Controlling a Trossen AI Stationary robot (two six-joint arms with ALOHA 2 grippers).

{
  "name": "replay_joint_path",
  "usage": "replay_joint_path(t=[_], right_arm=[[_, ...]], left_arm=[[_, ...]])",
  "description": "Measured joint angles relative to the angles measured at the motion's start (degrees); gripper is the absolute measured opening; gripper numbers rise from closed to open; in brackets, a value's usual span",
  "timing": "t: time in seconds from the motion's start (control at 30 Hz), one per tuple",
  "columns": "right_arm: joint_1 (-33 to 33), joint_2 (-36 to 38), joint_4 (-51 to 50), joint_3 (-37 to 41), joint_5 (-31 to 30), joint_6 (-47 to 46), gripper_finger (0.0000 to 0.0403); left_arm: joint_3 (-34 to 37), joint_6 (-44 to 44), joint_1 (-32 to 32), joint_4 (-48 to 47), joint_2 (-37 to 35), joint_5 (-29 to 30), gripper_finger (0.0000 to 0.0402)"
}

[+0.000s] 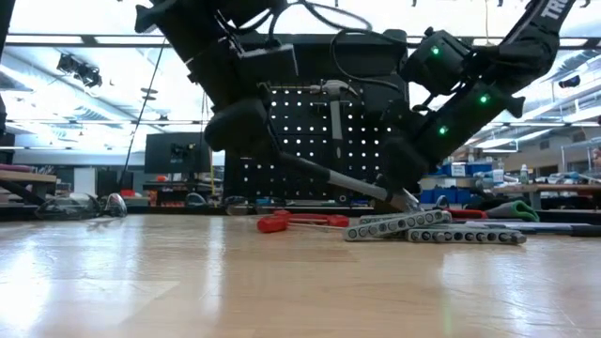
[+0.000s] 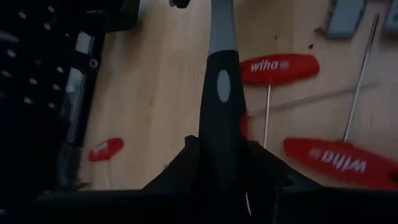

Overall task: Hang tools onto peg board
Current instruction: Hang the hammer onto the peg board

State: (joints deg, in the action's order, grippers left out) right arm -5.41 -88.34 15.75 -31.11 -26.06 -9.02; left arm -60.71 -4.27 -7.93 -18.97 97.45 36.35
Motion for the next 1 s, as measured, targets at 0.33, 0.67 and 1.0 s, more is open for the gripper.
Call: replay_joint_path(t=[0.33, 0.67, 1.0], right_arm=[[0.18, 4.82, -9.29, -3.47, -0.48, 4.85, 0.0033], [1.04, 7.00, -10.07, -3.77, -0.05, 5.90, 0.0033], [3.84, 6.81, -14.08, -7.88, -6.21, 8.40, 0.0032]], left_arm=[[-3.98, 8.80, 1.51, -0.25, 0.02, -4.64, 0.0267], [-4.44, 12.37, 4.10, 8.14, 1.46, -10.89, 0.0287], [-4.55, 14.99, 6.55, 10.91, 3.75, -18.23, 0.0237]])
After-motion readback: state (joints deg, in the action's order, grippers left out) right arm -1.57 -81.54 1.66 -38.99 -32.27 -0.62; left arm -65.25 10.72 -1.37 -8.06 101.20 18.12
